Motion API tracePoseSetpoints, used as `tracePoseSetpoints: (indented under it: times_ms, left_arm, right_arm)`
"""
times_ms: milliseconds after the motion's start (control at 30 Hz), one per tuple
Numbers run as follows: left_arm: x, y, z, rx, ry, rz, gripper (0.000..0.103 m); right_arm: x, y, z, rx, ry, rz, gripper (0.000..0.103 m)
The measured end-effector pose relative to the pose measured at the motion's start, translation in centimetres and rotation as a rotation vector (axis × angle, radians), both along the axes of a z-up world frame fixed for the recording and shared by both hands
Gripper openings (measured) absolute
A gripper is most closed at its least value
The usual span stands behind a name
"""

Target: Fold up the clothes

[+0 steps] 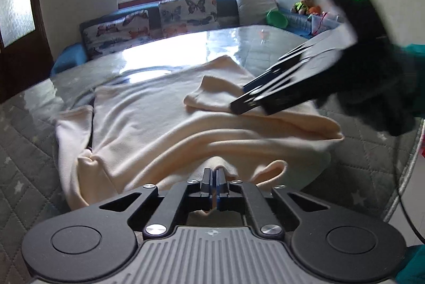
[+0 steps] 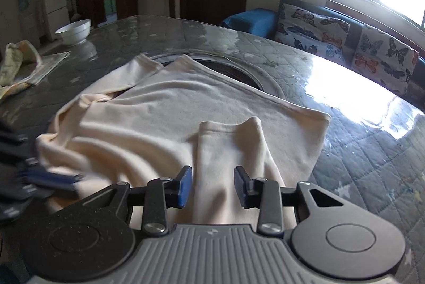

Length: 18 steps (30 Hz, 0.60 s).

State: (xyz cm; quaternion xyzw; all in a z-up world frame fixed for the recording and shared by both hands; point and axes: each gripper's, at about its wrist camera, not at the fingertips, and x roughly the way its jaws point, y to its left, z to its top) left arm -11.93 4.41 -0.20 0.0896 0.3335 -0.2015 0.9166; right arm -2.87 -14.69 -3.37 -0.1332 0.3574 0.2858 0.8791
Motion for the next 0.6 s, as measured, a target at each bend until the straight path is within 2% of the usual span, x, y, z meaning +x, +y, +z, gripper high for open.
tracePoseSetpoints:
  times_ms: [133,233,267,367,500,600]
  left_arm:
    - [-1.6,0.9,0.9,-0.037,0.004,-0.007,0.002]
    - [-2.8,1.3,0.9,-0.045,0.020,-0.022,0.002]
    - [-3.1,1.3,0.7,-0.045,0.029,-0.028,0.002]
    - [-3.4,1.3,0.1,-0.035,0.060,-0.049,0.002]
    - [-3.5,1.1,-0.2,-0.018,0.074,-0.073,0.002]
    - [-3.3,1.1,0.8,-0.037,0.039,-0.072,0.004]
  right_arm:
    - [1.1,0.7,-1.2,-0.016,0.017,-0.007,0.033]
    - [1.0,0.5,-1.4,-0.022,-0.005,-0.017,0.020]
    - [0.7,0.0,-1.1,-0.015,-0.016,-0.034,0.012]
    - [-0.2,-1.8,-0.2,0.007,-0.049,-0.084,0.005]
    - [-1.3,-4.2,1.0,0.036,-0.093,-0.150,0.004]
    - [-2.2,-5.9,1.8,0.058,-0.126,-0.200,0.004]
